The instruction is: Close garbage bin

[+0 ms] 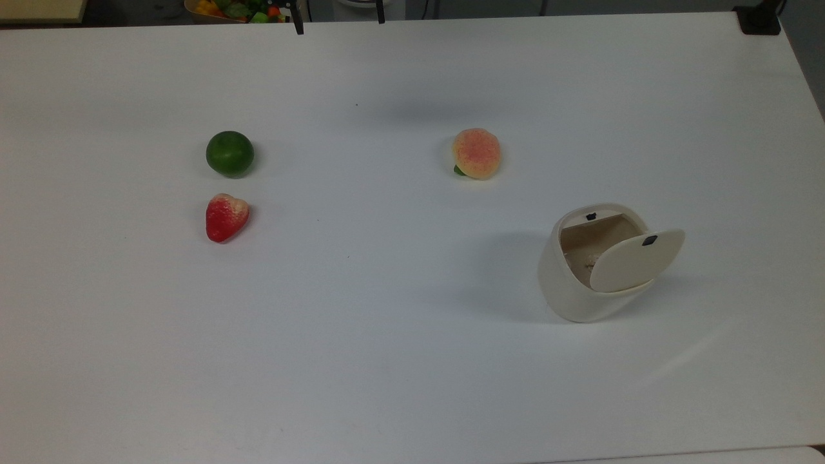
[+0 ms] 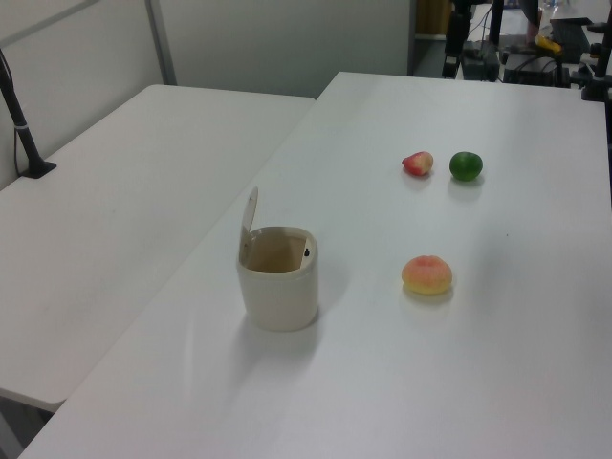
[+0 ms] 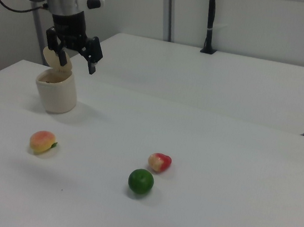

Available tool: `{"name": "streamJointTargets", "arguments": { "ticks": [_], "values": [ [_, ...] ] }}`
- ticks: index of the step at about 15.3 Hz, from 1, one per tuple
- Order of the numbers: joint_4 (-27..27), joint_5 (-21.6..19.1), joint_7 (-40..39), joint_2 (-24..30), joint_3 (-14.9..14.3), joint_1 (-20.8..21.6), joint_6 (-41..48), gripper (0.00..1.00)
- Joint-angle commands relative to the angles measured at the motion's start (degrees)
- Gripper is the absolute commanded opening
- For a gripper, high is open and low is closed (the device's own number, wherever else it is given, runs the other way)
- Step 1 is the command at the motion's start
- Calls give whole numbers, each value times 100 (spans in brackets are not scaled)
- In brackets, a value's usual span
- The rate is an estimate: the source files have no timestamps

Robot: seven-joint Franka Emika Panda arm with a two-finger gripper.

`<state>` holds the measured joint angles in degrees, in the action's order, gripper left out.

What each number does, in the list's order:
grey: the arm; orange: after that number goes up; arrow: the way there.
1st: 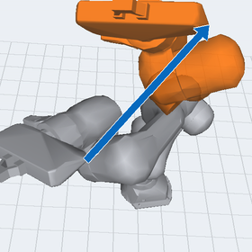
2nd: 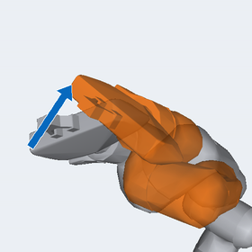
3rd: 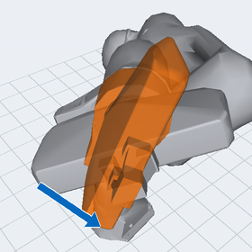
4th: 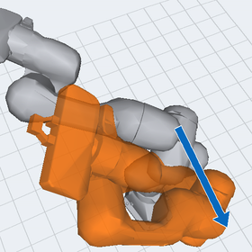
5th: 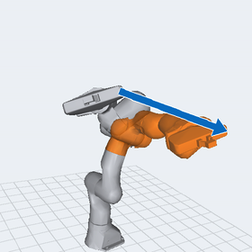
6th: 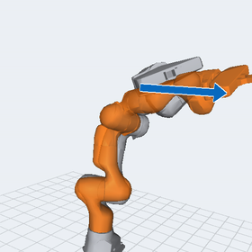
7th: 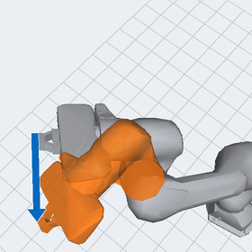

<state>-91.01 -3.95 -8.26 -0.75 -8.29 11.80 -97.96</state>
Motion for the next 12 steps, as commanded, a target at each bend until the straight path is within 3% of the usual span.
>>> {"name": "streamJointTargets", "arguments": {
  "ticks": [1,12],
  "values": [
    [-84,79,-61,84,-67,94,84,100],
    [-84,70,-79,84,-67,103,23,100]
  ]
}}
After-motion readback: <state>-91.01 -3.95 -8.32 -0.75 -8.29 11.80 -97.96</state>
